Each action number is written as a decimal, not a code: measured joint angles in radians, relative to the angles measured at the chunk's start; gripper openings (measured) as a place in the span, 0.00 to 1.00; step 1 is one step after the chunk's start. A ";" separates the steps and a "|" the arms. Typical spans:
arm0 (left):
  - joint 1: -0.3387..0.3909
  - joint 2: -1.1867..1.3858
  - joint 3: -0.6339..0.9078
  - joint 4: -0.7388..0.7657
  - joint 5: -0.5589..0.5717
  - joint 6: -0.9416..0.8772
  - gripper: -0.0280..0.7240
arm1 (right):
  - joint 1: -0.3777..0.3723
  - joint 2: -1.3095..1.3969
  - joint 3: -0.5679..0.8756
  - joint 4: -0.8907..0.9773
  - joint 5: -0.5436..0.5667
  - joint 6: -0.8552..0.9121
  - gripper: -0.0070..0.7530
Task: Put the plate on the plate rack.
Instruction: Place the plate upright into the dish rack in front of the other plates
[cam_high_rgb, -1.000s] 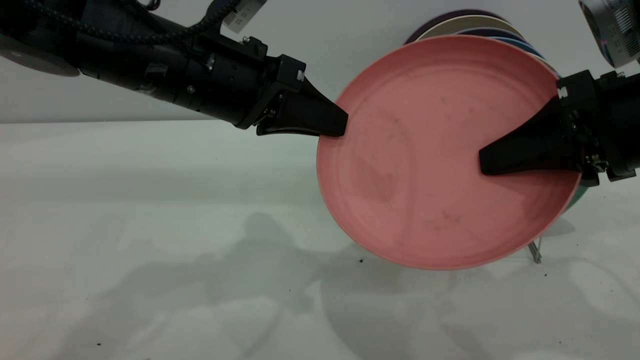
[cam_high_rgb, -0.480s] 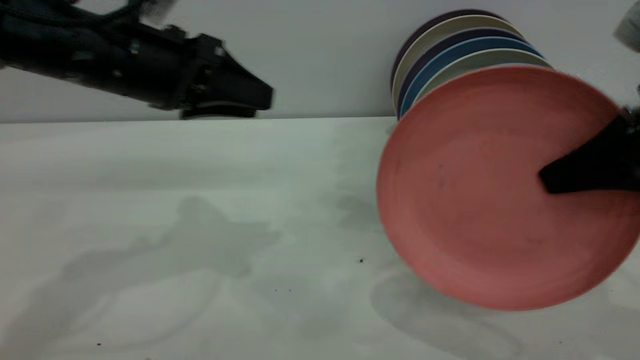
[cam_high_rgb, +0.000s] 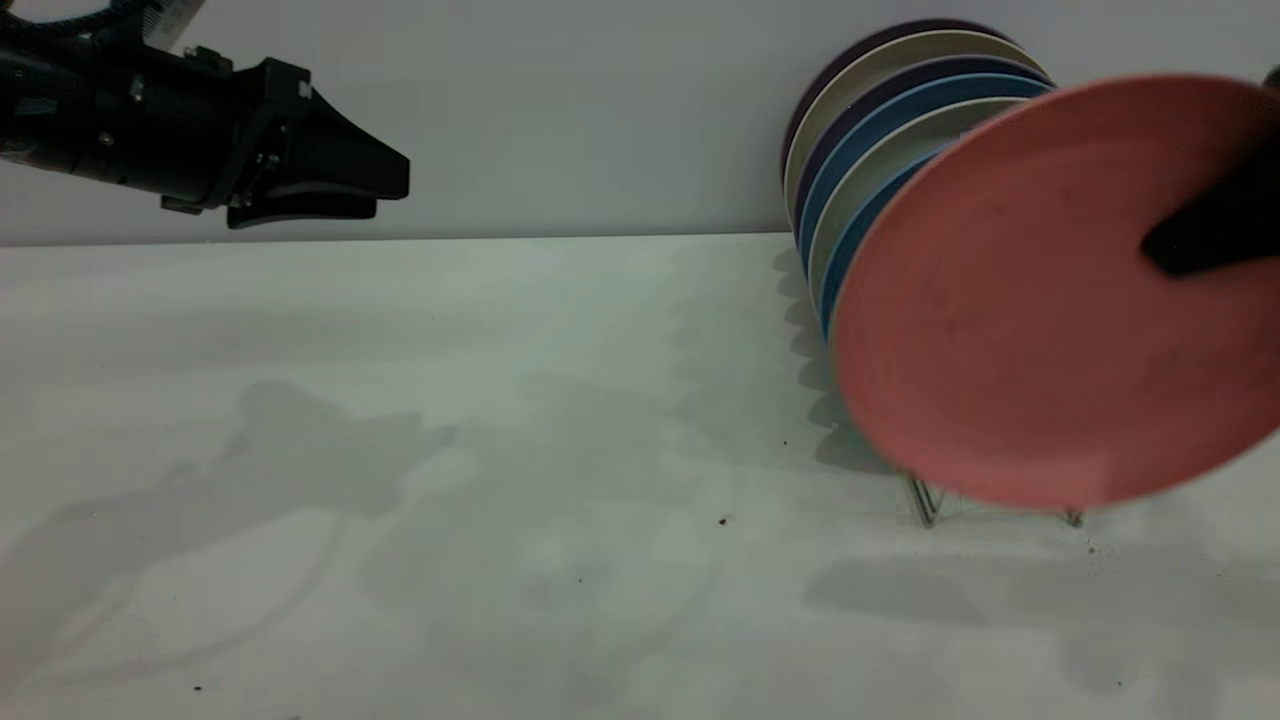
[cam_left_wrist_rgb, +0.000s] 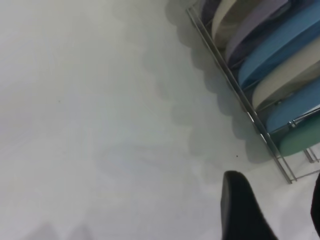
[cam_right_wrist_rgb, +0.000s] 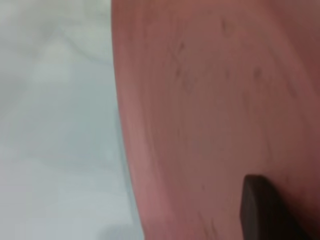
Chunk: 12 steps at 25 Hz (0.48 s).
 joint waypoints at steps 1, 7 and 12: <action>0.000 0.000 0.000 0.005 -0.005 0.000 0.54 | 0.000 0.000 -0.025 -0.014 -0.002 0.000 0.18; 0.000 0.000 0.000 0.039 -0.012 0.000 0.54 | 0.000 0.000 -0.144 -0.027 -0.037 0.000 0.18; 0.000 0.000 0.000 0.045 -0.019 0.000 0.54 | 0.000 0.019 -0.178 -0.028 -0.107 0.000 0.18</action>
